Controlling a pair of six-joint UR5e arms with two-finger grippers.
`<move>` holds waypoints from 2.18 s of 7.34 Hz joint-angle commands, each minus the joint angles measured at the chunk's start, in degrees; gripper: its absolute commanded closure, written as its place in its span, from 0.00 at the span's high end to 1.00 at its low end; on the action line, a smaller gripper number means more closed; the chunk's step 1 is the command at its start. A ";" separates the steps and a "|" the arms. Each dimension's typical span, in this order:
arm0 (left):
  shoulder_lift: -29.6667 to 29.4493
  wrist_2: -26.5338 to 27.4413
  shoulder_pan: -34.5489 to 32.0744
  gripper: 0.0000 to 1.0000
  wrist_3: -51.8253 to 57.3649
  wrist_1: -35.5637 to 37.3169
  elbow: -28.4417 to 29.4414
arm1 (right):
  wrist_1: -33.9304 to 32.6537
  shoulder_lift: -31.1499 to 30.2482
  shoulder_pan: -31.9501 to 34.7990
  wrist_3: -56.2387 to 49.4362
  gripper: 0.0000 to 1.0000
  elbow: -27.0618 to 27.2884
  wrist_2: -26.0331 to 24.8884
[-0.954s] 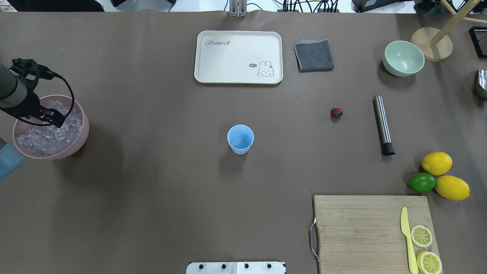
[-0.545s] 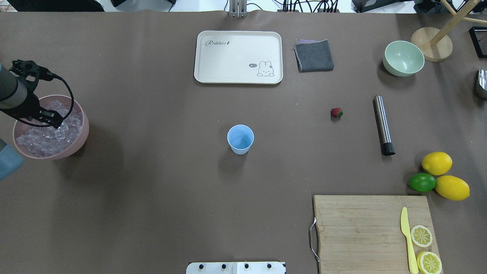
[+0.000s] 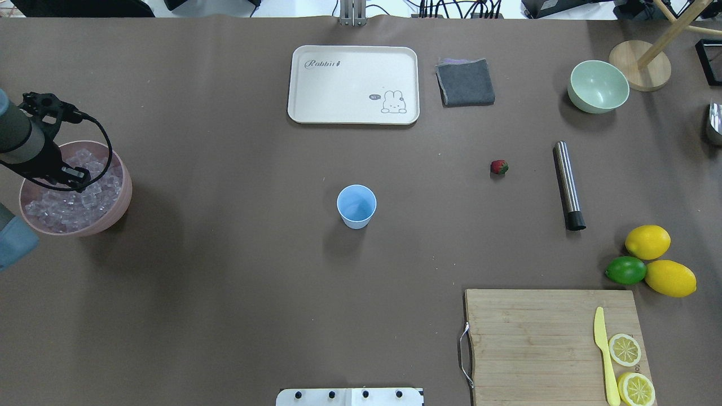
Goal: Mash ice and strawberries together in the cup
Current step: 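Lower the left gripper into the bowl and grasp an ice cube, then carry the ice cube with the left gripper over the light-blue cup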
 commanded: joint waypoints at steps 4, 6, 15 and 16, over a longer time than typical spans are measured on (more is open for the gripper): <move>-0.18 -0.06 0.08 0.14 1.83 1.06 0.22 | 0.02 -0.61 0.09 -0.01 1.00 0.52 0.00; -0.44 -0.06 -0.62 0.00 4.47 3.26 -0.22 | 0.03 -0.79 0.09 -0.01 1.00 0.62 0.00; -20.19 -18.25 -0.05 0.00 -14.93 -1.82 -5.53 | 0.03 -0.88 0.09 -0.01 1.00 1.41 0.00; -22.48 -16.51 4.00 0.00 -20.95 -8.27 -2.27 | 0.03 -0.79 0.09 -0.01 1.00 1.58 0.00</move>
